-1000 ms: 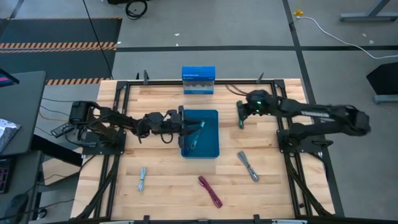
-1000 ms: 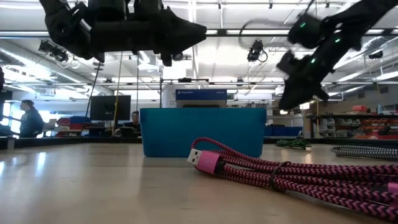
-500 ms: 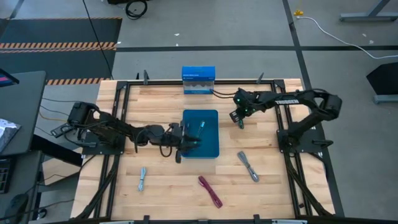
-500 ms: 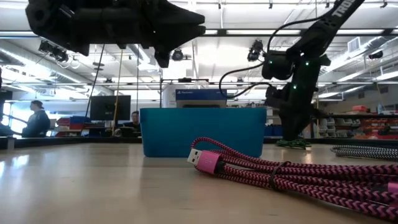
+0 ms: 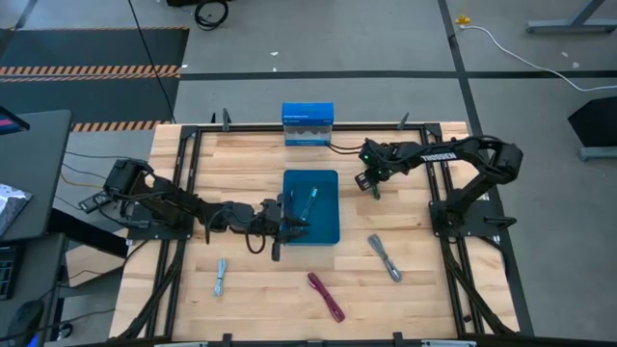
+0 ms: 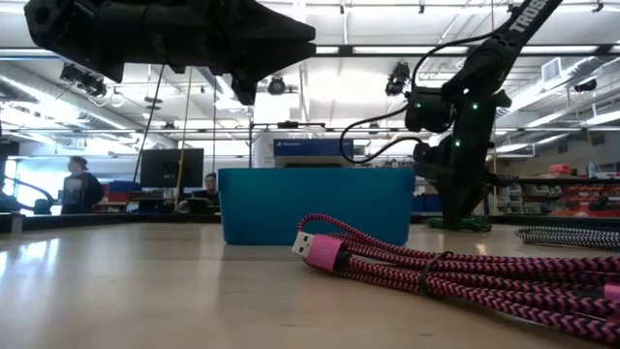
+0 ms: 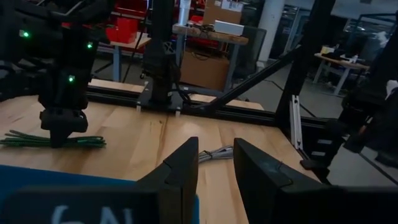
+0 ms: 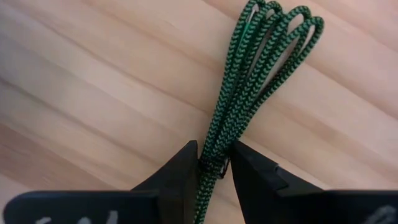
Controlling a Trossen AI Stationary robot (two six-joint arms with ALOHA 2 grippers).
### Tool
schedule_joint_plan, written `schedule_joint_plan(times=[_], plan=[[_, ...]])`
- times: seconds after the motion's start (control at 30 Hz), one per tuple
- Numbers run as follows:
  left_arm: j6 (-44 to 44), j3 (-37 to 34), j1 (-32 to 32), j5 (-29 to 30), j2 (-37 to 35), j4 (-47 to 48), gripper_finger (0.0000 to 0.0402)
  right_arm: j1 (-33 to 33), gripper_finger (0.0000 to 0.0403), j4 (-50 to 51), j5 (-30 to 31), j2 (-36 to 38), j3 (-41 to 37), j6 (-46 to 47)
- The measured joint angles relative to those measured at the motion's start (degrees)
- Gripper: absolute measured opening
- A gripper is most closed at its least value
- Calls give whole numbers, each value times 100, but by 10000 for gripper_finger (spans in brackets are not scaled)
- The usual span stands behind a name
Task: Pick and place USB-C Cables
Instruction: Put the green charger cable into the blue bin
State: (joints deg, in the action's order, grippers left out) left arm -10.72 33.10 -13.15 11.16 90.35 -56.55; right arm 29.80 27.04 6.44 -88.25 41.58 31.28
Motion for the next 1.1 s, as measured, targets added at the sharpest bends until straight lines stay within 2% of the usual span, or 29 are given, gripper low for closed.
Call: schedule_joint_plan(times=[0.1,0.3,0.4,0.57,0.87,1.1], plan=[[0,0,0,1,0,-4,107,2,82,45,4,62,-13,-88],[-1,0,11,2,0,-4,107,-4,16,66,-3,123,-19,-361],[0,0,20,16,0,-4,107,-3,18,49,-147,130,-19,-415],[90,0,22,129,0,-7,107,-188,21,186,-906,415,112,-296],[362,2,81,197,0,75,107,-1067,15,606,-416,1416,1437,189],[251,2,181,240,2,76,107,-1884,16,-39,-223,1211,1954,623]])
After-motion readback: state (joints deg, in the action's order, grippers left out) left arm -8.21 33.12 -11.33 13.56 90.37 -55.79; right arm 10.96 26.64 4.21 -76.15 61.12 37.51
